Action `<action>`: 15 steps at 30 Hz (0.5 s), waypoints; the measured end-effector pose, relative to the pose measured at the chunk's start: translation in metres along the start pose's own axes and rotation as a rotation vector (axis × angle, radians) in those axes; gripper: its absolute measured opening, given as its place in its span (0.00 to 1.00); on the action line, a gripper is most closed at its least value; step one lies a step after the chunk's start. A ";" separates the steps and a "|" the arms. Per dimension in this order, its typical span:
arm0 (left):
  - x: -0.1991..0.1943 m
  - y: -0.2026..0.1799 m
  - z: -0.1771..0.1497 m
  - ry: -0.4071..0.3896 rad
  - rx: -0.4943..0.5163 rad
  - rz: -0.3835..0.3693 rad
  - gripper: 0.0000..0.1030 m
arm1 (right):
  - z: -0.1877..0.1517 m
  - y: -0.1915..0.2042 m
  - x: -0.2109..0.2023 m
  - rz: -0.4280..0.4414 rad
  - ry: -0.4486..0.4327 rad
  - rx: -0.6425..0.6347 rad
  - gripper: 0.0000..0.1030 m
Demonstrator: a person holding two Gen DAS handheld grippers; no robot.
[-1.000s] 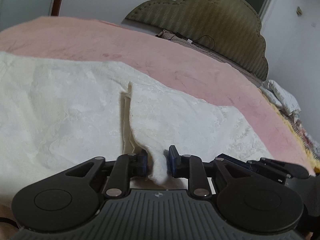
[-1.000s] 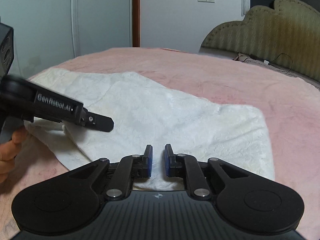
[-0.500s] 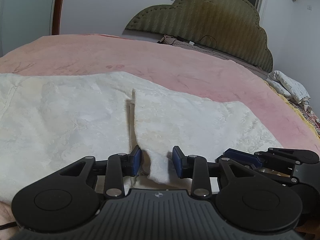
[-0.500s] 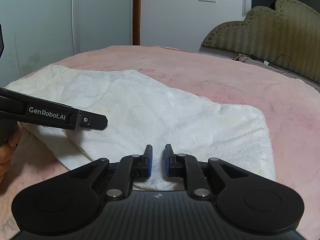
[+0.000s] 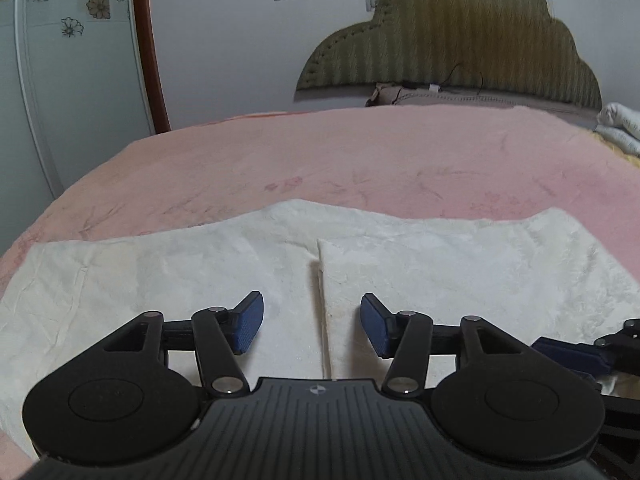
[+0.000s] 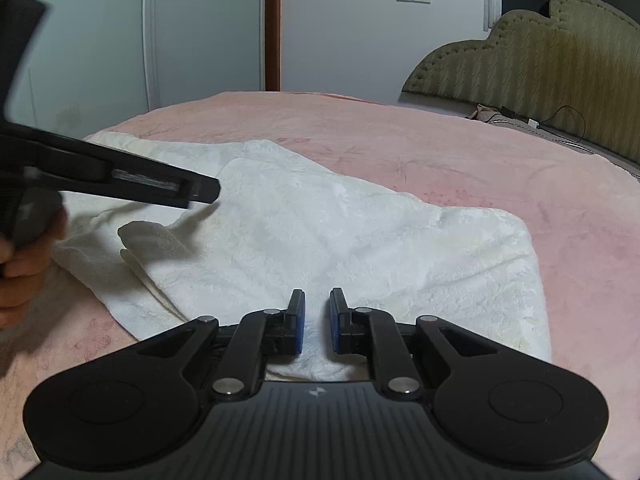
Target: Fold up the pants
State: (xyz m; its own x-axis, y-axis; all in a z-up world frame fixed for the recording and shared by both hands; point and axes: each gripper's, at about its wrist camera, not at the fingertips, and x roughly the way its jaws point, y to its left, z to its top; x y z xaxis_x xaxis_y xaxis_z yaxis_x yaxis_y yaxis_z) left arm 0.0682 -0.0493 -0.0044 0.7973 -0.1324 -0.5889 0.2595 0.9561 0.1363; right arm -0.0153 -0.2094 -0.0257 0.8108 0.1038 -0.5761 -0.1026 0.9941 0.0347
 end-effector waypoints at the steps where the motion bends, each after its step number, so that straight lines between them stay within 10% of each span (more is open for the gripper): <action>1: 0.002 -0.002 -0.001 0.005 0.000 -0.001 0.57 | 0.000 0.000 0.000 0.001 0.000 0.001 0.12; 15: 0.007 -0.009 -0.013 0.000 0.044 0.030 0.62 | 0.003 -0.014 -0.016 -0.064 -0.049 0.039 0.13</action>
State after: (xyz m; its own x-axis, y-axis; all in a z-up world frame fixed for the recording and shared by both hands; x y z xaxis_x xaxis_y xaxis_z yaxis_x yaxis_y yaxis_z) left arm 0.0647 -0.0551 -0.0197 0.8050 -0.1042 -0.5840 0.2592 0.9473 0.1882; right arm -0.0253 -0.2251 -0.0145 0.8424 0.0401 -0.5373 -0.0278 0.9991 0.0310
